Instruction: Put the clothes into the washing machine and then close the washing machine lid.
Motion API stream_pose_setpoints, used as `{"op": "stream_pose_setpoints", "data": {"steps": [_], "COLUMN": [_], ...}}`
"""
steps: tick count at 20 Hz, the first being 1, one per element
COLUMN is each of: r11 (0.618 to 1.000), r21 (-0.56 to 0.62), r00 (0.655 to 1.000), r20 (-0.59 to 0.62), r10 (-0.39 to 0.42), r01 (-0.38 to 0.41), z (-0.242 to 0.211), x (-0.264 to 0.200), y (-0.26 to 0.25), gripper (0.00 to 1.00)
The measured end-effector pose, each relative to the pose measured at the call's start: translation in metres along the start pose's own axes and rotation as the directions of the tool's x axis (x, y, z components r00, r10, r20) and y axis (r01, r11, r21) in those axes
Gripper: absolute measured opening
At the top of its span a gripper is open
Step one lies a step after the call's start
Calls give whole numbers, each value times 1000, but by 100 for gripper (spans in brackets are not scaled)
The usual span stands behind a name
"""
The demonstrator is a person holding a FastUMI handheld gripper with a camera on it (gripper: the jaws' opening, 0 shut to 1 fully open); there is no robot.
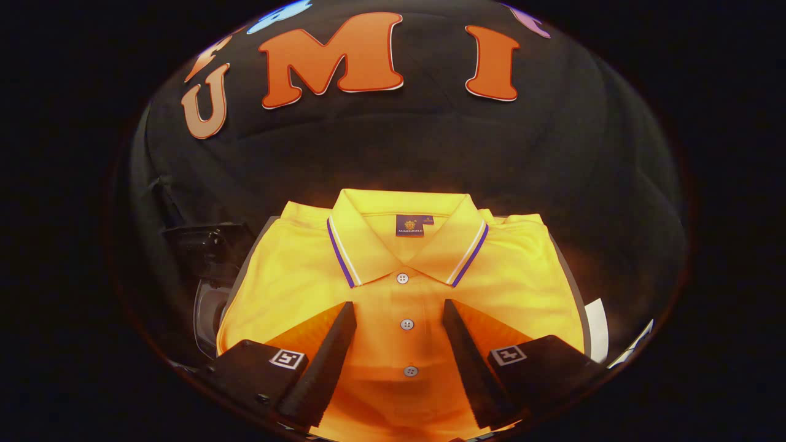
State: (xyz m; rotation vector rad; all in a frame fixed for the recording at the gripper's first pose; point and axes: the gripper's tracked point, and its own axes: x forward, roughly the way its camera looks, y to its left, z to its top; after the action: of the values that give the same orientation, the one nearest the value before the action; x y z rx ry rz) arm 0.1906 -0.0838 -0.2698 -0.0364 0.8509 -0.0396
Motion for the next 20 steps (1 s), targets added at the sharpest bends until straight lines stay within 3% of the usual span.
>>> {"op": "stream_pose_setpoints", "data": {"steps": [3,11,16,20], "r11": [1000,1000,1000,999], "r21": [-1,3,13,37], "r00": [999,993,994,996], "r20": [-45,-119,-111,-87], "r10": [2,7,14,37], "r01": [-2,-7,-12,-33], "z": [-1,-1,3,2], "x": [0,-1,2,0], "y": [1,2,1,1], "gripper": [92,62,27,12]}}
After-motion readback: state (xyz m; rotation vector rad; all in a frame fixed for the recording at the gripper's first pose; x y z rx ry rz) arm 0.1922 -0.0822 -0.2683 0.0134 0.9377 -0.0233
